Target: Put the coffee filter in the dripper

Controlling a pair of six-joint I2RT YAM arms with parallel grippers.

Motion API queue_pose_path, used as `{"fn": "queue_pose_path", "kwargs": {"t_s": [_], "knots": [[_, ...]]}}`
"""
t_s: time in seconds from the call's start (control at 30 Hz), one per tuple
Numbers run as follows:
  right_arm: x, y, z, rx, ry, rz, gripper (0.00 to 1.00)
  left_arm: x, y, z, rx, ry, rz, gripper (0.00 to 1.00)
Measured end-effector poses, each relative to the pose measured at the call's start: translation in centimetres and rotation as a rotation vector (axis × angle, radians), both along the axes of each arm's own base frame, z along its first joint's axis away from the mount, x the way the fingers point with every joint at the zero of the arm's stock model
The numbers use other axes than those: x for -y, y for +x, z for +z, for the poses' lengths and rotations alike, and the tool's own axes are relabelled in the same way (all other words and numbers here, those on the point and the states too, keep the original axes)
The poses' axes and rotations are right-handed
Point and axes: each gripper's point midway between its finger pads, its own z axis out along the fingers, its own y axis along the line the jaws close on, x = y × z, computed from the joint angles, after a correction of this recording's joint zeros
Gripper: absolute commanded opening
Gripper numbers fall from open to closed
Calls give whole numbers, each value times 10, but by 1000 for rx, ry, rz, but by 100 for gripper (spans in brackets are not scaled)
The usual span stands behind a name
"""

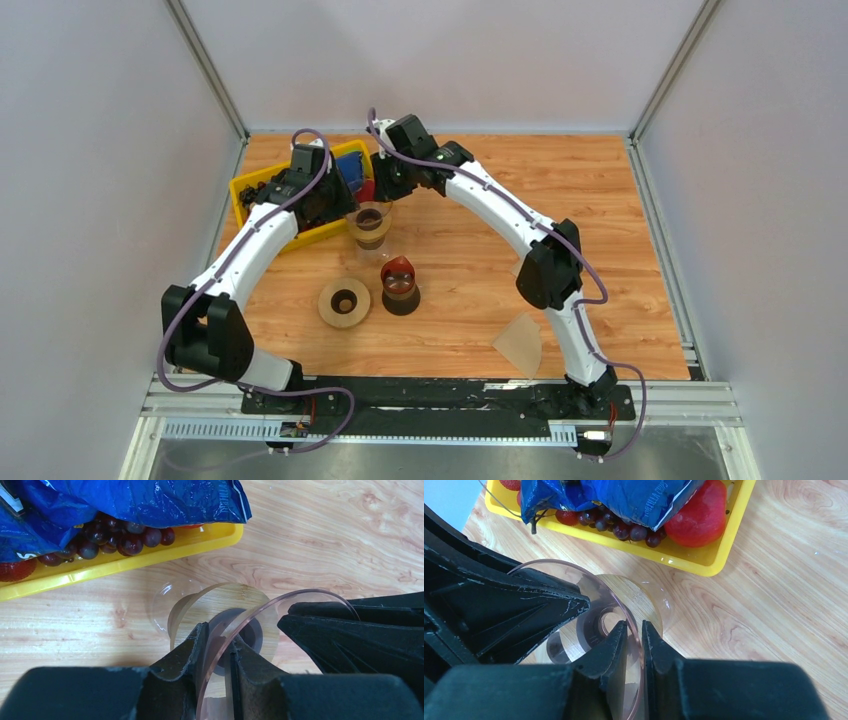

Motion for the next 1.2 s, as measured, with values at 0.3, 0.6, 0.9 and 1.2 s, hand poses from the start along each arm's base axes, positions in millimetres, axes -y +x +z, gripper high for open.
{"fn": "queue_pose_path", "kwargs": {"t_s": [0.3,0.6,0.9,1.2], "knots": [[-2,-9,-7,-27,-27,6,31,-5,-5,-4,-31,24,25,42],[-3,-17,-8,-46,-43,8,49,-12,-6,-6,-53,53,45,73],[-7,-14,0,-17,-28,-17,77,-24,-6,0,-47,87,75,100],[4,-13,91,177,112,-35,100,-26,-10,107,254,20,77,100]]}}
